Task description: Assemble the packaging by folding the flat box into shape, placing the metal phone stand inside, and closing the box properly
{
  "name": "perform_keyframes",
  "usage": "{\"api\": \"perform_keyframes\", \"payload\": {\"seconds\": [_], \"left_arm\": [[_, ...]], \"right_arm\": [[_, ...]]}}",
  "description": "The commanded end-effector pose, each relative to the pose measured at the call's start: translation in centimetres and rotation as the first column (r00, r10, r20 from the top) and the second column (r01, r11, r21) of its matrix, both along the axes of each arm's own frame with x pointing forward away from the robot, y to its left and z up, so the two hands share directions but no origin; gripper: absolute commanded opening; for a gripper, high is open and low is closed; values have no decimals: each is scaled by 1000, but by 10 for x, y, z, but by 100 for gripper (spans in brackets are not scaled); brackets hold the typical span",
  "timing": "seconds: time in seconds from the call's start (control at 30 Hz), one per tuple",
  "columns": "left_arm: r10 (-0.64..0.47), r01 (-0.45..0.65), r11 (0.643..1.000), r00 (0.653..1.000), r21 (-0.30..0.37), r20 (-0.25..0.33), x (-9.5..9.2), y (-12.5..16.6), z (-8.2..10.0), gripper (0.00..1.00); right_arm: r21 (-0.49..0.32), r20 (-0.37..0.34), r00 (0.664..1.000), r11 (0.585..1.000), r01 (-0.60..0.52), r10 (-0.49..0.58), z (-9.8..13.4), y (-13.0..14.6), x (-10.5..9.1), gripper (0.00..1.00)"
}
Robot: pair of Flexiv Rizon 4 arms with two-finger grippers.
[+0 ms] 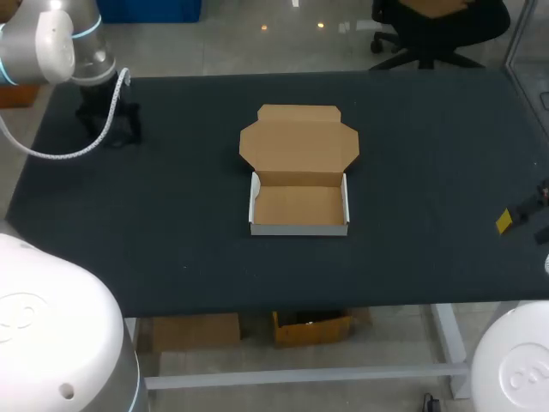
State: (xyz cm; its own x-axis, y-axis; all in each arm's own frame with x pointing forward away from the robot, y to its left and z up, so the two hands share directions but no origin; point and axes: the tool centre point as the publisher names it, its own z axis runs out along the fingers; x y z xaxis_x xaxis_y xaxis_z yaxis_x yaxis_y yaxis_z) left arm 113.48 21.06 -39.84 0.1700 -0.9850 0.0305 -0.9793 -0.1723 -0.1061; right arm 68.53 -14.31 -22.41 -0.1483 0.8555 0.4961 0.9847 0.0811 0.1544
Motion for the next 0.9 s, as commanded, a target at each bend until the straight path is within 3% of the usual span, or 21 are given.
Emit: {"api": "perform_keyframes", "payload": {"seconds": [0.03, 0.9], "left_arm": [[1, -1, 1000, 1000, 3, -10, 5, 0, -2, 83], [7, -7, 1000, 1000, 7, -12, 8, 3, -6, 71]], "right_arm": [[1, 0, 1000, 1000, -1, 1, 1, -1, -1, 100], [1, 0, 1000, 1000, -1, 1, 1, -1, -1, 100]]}}
